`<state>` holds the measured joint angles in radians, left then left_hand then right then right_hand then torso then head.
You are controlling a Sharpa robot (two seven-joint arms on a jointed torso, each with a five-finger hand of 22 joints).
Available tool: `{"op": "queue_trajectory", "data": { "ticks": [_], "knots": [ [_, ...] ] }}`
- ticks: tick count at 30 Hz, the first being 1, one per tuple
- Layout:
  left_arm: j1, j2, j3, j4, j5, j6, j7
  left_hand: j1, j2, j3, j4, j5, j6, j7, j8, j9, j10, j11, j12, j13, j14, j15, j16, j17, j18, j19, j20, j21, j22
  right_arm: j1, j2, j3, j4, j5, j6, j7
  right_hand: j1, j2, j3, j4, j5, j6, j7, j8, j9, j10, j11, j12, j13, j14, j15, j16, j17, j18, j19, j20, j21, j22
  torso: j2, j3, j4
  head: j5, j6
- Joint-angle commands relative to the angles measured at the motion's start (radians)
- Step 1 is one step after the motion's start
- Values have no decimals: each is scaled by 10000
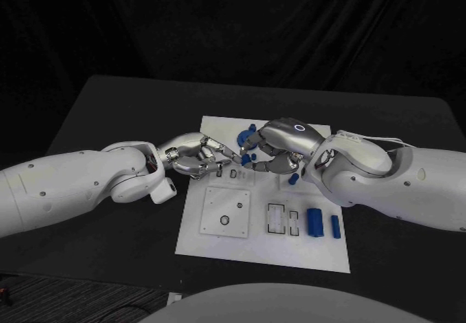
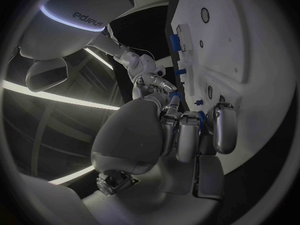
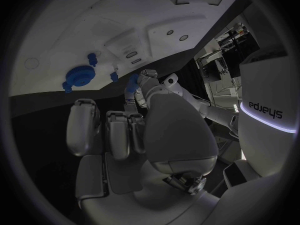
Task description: Assemble the parts on the task board
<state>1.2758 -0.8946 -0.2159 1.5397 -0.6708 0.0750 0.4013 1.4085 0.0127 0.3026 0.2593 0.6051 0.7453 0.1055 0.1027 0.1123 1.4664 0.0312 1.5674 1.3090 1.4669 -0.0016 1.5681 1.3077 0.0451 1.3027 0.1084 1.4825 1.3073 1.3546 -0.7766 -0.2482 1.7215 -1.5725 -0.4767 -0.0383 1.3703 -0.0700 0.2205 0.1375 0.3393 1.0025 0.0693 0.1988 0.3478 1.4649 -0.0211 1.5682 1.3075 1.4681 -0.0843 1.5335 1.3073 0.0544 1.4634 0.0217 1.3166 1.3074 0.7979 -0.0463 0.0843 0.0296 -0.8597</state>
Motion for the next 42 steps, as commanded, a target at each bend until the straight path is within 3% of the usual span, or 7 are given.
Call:
{"op": "queue_trajectory", "data": {
  "ticks": [1, 42],
  "knots": [
    [-16, 30, 6, 5, 6, 176, -31, -105, 31, 48, 3, -45, 25, 37, 13, 9, 1044, 39, 34, 2618, 1039, -11, 27, 2631, 195, -67, -2, -69, 431, -11, 24, 8, 52, -20, -112, 94, -4, 56, 28, -17, 46, 110, -12, 65, 477, 1059, 79, 26, 2633, 900, 72, -15, 2147, -16, 23, 81, 50, 1925, 0, -6, -6, 0, 1],
    [-18, 46, 6, -102, 6, 260, -259, -198, 14, 56, 55, -122, -89, 44, -52, 22, 1044, 76, 34, 2618, 1039, 40, 27, 2631, 256, -389, 43, -219, 231, -10, 85, 8, -15, -20, 177, -59, 30, 56, 68, -53, 59, 219, 29, 103, 510, 1059, 152, 26, 2633, 895, 150, -30, 2128, -23, 32, 147, 71, 1931, -1, -3, 4, -34, -69]
  ]
}}
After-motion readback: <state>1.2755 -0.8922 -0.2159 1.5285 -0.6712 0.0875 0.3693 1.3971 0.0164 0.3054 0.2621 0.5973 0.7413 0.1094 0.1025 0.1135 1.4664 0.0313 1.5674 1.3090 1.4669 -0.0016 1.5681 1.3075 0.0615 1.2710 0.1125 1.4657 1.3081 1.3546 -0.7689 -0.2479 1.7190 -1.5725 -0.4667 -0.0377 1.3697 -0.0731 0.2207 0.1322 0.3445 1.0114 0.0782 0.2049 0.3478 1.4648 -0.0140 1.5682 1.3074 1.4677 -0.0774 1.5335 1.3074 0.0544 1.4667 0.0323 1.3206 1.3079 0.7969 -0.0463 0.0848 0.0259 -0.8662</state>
